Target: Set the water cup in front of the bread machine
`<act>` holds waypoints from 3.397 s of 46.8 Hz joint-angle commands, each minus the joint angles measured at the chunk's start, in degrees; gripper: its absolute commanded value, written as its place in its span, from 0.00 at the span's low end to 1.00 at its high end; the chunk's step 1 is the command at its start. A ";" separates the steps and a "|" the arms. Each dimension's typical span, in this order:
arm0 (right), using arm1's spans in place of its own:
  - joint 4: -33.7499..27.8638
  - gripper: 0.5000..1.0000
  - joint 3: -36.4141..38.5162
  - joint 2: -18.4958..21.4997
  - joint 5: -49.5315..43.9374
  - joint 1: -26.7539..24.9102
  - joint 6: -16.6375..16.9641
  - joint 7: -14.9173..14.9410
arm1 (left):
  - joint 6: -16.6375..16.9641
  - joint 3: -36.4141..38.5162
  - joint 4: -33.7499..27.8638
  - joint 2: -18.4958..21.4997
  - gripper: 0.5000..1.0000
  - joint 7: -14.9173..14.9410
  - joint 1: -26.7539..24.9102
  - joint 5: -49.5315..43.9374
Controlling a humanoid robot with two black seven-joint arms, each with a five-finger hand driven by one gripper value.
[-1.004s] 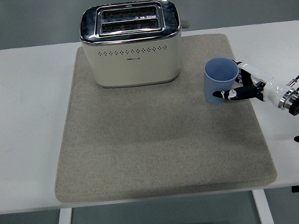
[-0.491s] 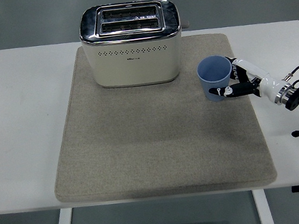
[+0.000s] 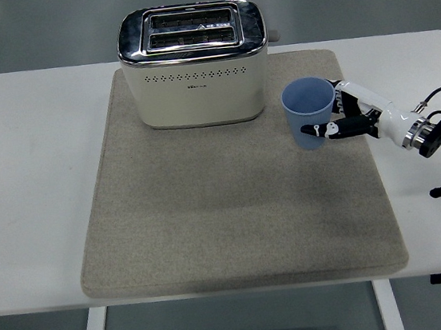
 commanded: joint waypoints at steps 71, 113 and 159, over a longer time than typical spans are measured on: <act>-13.21 0.88 -3.34 26.48 1.21 3.85 -2.89 0.13 | 0.00 0.00 0.04 0.00 1.00 0.01 0.07 0.00; -3.63 0.89 -2.29 9.70 1.83 2.53 2.91 0.48 | 0.00 0.00 0.04 0.00 1.00 0.01 -0.01 0.00; -23.84 0.88 1.49 5.47 29.34 7.54 -2.45 -9.27 | 0.00 0.00 -0.05 0.00 1.00 0.01 -0.01 0.00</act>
